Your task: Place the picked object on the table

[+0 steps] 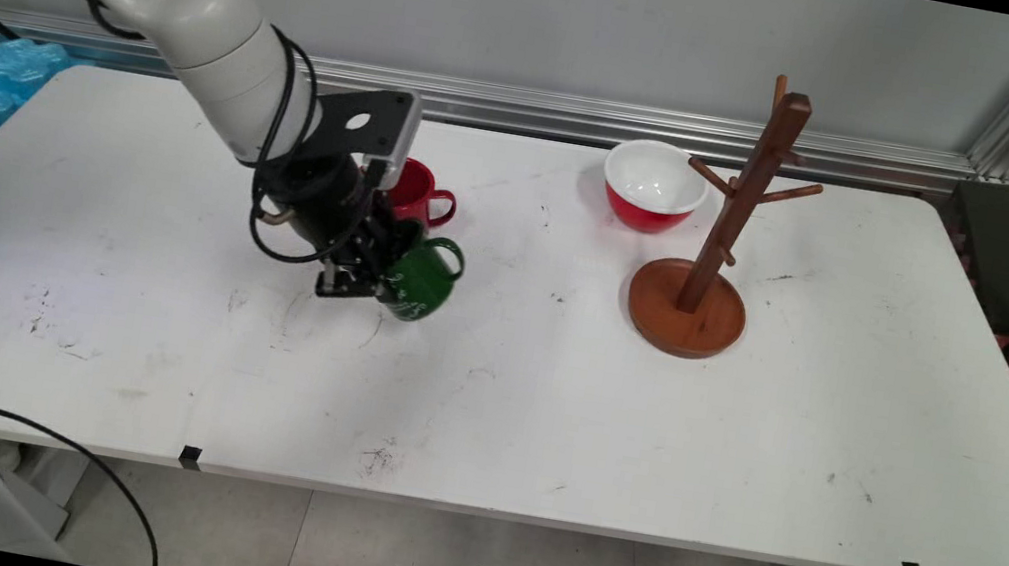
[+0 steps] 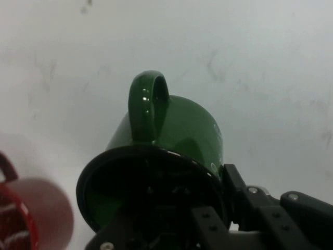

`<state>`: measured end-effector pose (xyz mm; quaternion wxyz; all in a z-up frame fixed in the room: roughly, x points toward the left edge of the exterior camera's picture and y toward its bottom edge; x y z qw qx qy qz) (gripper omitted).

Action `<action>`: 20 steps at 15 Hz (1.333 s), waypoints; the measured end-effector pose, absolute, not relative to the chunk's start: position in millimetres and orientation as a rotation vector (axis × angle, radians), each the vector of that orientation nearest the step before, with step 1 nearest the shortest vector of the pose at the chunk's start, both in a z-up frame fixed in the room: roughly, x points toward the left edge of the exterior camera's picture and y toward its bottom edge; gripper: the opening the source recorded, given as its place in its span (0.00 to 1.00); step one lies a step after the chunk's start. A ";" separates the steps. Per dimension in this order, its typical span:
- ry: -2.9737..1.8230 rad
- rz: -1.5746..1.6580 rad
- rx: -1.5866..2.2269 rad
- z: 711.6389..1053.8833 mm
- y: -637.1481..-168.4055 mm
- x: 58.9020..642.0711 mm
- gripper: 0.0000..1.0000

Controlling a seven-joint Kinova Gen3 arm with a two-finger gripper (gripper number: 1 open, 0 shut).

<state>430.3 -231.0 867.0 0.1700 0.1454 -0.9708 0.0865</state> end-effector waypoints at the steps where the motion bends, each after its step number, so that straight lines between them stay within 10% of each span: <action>1: -2.778 0.260 0.411 865.5 -230.3 433.0 0.00; 20: -2.930 0.369 0.387 832.2 -231.9 448.6 0.00</action>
